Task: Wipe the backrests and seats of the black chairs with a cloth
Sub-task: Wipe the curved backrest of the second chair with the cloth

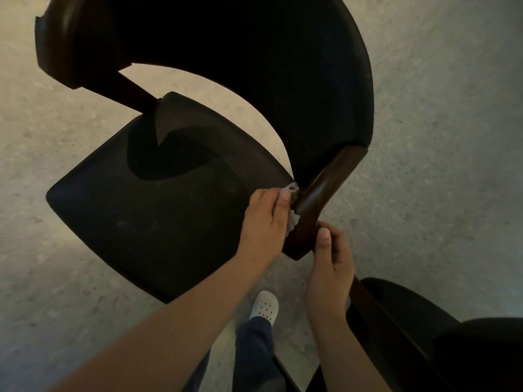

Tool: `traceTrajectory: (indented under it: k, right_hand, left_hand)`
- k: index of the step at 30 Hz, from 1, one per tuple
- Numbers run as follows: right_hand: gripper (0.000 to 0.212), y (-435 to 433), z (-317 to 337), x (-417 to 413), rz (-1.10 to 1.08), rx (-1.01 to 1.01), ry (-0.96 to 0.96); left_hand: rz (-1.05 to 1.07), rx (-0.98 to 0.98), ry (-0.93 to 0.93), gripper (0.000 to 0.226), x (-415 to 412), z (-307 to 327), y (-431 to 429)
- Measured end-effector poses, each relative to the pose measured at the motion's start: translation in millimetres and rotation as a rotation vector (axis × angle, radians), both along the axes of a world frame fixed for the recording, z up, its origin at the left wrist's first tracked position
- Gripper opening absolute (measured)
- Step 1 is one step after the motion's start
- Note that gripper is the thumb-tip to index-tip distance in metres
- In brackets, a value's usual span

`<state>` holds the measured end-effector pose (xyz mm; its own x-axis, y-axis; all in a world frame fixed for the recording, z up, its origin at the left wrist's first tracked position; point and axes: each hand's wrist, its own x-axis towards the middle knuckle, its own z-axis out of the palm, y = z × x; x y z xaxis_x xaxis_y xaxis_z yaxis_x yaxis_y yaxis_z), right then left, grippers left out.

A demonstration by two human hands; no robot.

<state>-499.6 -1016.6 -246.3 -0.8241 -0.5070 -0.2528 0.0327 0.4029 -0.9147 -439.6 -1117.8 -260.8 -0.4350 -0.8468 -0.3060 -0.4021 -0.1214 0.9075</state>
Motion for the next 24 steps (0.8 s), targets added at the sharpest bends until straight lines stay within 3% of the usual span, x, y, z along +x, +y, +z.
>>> traceTrajectory:
  k: [6,10,14,18,24]
  right_hand:
    - [0.031,0,-1,0,-0.007,-0.002,-0.001]
    - [0.03,0,1,0,-0.002,-0.006,-0.014]
    - [0.023,-1,2,-2,-0.002,0.0,-0.025]
    - [0.023,-1,2,-2,-0.009,-0.001,-0.02]
    - [0.024,-1,-1,-2,0.007,-0.004,0.003]
  left_hand:
    - [-0.123,0.126,-0.094,0.03,12,-17,-16]
    - [0.001,0.087,0.078,0.023,11,17,-35]
    - [-0.143,-0.048,0.238,0.019,-16,51,-48]
    - [-0.095,-0.13,0.175,0.011,-31,40,-30]
    - [-0.061,0.193,-0.077,0.013,5,0,-20]
